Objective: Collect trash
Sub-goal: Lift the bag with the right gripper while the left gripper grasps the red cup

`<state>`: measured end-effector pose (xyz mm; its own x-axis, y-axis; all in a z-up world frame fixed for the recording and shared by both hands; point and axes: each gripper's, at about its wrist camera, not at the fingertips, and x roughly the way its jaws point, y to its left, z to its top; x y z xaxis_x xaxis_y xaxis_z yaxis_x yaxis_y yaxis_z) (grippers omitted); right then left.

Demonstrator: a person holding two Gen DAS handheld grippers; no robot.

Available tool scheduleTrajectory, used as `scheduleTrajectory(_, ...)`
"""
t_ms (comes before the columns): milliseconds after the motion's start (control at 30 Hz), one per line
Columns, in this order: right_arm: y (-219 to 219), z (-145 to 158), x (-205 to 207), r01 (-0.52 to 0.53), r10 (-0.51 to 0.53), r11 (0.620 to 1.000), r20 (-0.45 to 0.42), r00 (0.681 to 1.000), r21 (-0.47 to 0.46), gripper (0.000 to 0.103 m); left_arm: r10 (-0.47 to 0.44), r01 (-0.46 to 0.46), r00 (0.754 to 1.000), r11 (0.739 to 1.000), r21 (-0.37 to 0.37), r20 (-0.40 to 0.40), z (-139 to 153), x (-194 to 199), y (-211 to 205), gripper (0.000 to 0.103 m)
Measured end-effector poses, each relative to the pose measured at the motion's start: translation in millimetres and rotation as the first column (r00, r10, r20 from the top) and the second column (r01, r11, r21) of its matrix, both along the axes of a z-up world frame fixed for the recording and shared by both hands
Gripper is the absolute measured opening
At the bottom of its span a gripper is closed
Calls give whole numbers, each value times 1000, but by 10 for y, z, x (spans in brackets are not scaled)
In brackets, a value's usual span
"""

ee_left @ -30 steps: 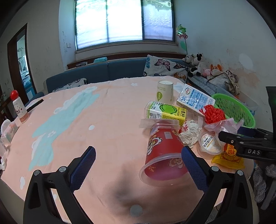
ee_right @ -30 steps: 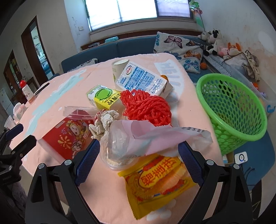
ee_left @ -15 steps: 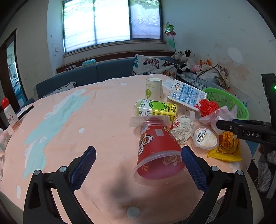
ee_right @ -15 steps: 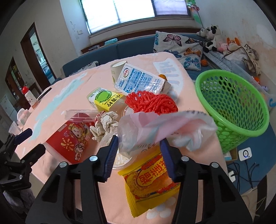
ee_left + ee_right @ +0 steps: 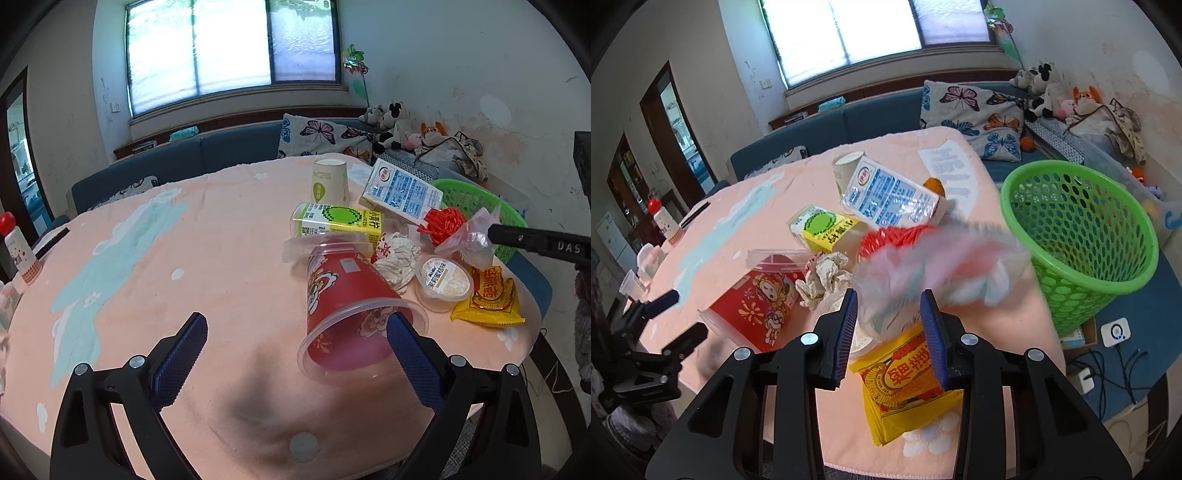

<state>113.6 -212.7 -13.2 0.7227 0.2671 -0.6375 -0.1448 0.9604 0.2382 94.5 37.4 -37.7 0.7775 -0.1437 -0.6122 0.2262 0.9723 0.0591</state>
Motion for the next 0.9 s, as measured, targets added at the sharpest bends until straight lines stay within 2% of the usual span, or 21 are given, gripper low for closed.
scheduleTrajectory(133,4,4,10,9,-9,1000,-4,1000,-1,37,-14,14,1000,1000,5,-22,-73,53,-12,86)
scheduleTrajectory(200,-4,-14,24,14,-14,1000,-17,1000,27,53,-14,14,999,1000,7,-31,-106,81,-9,82)
scheduleTrajectory(300,22,-29,40,31,-30,999,-16,999,13,64,-23,23,999,1000,0,-41,-150,122,-14,82)
scheduleTrajectory(567,21,-204,264,79,-73,994,-83,994,74,70,-71,71,996,997,1,-60,-245,259,-97,78)
scheduleTrajectory(733,-20,-251,361,132,-122,985,-98,988,107,67,-94,93,993,996,-12,-68,-276,340,-103,72)
scheduleTrajectory(800,-46,-241,384,136,-124,983,-99,987,121,55,-100,99,992,995,-16,-73,-288,362,-110,70)
scheduleTrajectory(900,-55,-205,363,125,-115,986,-88,989,112,45,-115,114,991,993,-28,-74,-292,384,-125,61)
